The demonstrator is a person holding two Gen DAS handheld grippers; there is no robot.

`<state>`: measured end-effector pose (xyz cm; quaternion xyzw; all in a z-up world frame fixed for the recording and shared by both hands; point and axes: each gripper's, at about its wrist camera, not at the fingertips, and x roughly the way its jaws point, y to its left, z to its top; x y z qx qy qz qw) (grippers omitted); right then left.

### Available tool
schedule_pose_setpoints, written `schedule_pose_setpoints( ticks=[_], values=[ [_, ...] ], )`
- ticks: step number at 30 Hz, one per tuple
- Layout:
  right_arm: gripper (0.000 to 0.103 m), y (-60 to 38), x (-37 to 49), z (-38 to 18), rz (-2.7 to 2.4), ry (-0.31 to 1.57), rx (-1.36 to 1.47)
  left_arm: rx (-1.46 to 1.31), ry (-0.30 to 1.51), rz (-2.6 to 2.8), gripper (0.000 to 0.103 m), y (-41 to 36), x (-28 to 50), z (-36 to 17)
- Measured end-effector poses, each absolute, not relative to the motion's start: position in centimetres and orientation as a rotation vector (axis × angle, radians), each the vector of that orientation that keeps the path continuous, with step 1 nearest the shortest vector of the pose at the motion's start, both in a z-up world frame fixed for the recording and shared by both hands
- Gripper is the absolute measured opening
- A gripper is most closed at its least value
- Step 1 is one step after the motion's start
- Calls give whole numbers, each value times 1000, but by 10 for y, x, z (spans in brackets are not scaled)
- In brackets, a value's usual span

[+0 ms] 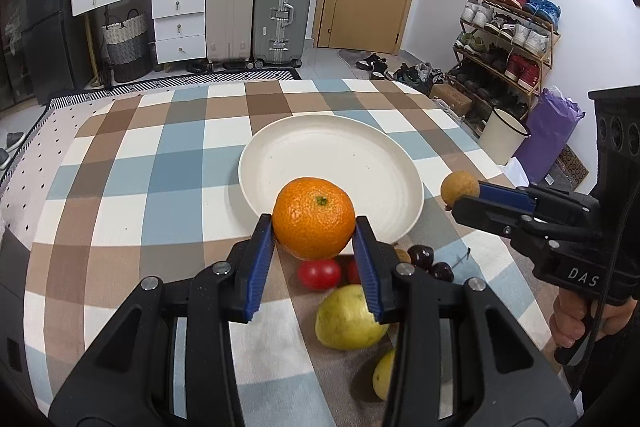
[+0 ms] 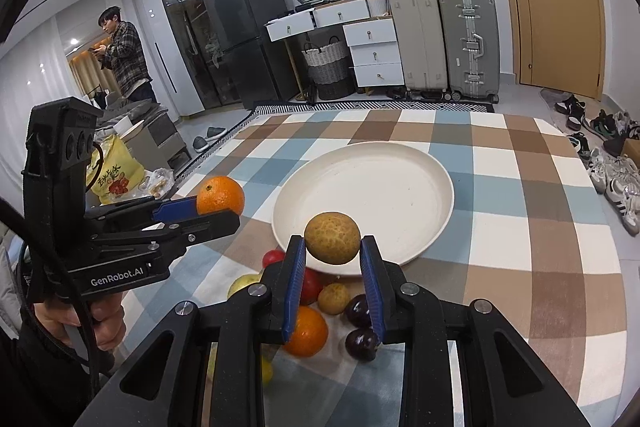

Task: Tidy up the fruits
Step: 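Carry the tangerine and kiwi onto the white plate and open both tools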

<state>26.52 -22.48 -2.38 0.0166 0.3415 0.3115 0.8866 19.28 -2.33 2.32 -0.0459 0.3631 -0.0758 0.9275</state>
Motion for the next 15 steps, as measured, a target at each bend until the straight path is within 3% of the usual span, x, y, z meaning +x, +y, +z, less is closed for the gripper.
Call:
schedule_pose_setpoints(
  ticks=[15],
  values=[
    [28,-219,305,-44,613,761,39,-91,796,-136,37,-22,251,-5]
  ],
)
